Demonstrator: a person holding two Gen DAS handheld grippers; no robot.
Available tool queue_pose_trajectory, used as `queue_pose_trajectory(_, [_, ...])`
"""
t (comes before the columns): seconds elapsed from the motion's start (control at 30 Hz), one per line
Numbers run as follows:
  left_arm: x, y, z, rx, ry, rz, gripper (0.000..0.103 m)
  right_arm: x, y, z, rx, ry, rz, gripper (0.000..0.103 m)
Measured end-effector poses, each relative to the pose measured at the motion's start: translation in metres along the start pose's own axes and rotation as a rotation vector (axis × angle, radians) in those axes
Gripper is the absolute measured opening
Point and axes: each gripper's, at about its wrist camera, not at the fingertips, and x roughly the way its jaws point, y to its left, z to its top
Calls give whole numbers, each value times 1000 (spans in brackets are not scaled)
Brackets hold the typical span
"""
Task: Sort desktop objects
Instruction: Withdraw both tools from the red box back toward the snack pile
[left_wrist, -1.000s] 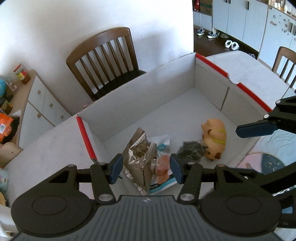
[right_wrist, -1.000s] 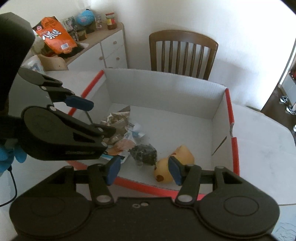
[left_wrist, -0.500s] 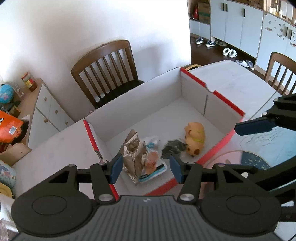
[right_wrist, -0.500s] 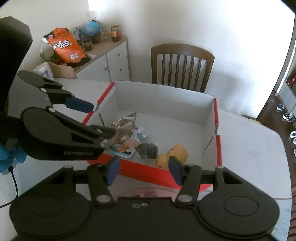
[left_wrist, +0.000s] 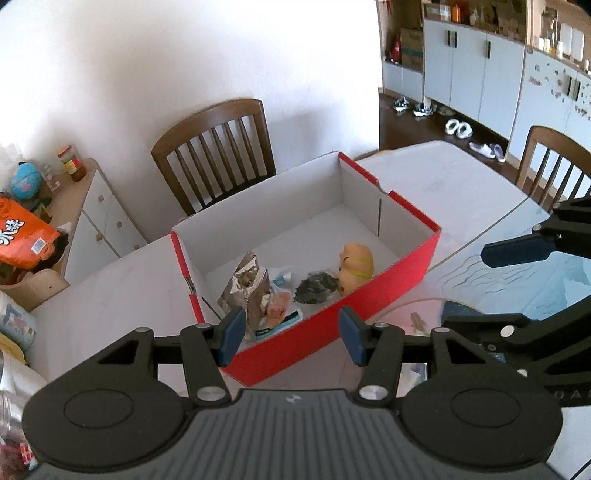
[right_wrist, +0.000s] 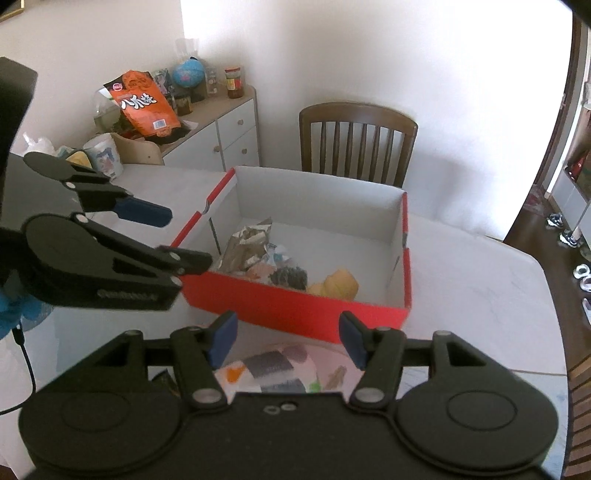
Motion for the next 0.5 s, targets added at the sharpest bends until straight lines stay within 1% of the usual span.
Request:
queue_pose_trajectory(0.27, [-29, -15, -20, -35, -43, -33, 54, -30, -7, -24, 26, -40, 2, 61])
queue_pose_trajectory(0.5, [-43, -26, -41, -51, -57, -48, 54, -44, -5, -42, 29, -53, 0, 61])
